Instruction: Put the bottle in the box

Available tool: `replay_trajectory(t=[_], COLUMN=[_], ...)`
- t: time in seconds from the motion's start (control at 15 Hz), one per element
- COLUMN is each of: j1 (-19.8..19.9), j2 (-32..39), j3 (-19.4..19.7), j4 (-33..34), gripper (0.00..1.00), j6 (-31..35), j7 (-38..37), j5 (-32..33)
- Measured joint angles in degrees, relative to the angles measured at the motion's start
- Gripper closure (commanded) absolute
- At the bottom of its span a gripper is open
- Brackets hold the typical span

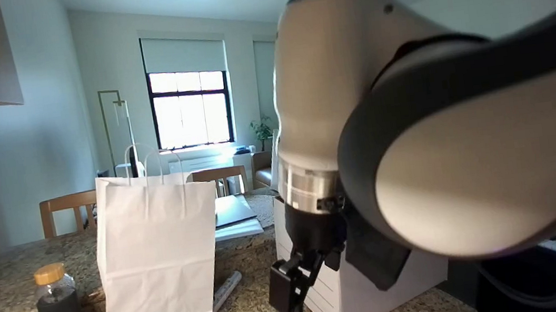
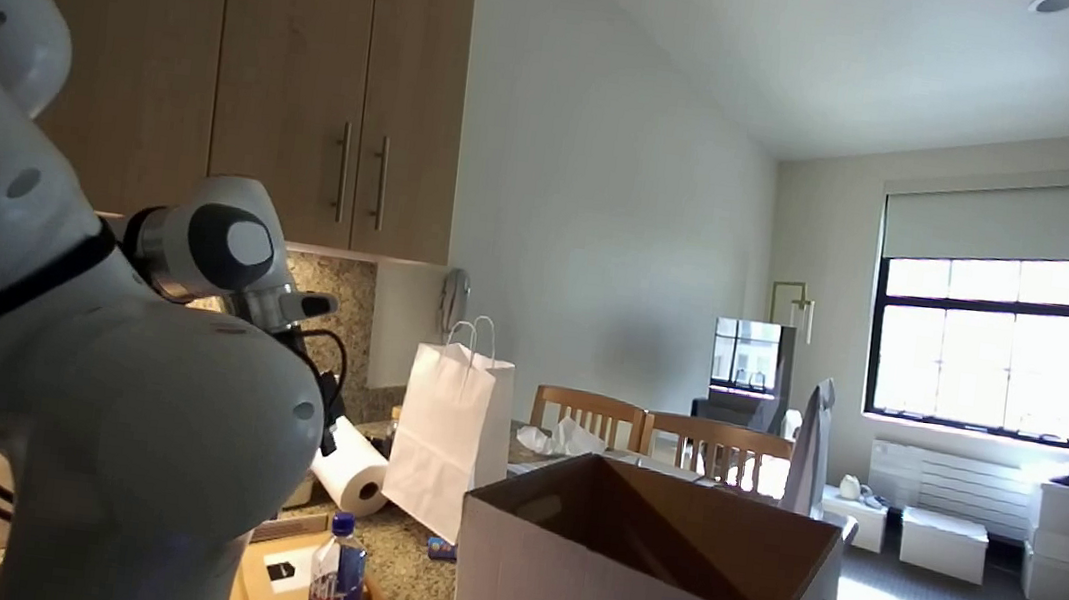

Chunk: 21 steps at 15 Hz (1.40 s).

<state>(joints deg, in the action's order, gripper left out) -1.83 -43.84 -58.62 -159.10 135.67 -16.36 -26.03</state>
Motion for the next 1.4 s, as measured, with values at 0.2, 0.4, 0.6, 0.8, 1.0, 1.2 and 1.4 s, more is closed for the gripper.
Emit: replay_trajectory(t=[0.2, 0.4, 0.6, 0.8, 1.0, 1.2, 1.4], j1=[9.04, 17.83, 25.32, 30.42, 34.95, 36.90, 36.44], j2=[1.65, 2.25, 2.29, 3.39, 4.79, 8.07, 13.81], j3=[-10.32, -19.76, -26.51, -27.53, -27.16, -25.11, -21.46], j4=[0.07, 0.15, 0.23, 0.25, 0.34, 0.32, 0.34], gripper=[0.00, 0.00, 0.00, 0.00, 0.00, 0.00, 0.00], j6=[2.26, 5.11, 9.36, 13.05, 14.81, 14.87, 14.97], j7=[0.00, 0.00, 0.35, 2.07, 5.66, 10.94, 16.45], j5=[-1.98, -5.87, -12.06, -18.62, -23.25, -26.72, -28.44])
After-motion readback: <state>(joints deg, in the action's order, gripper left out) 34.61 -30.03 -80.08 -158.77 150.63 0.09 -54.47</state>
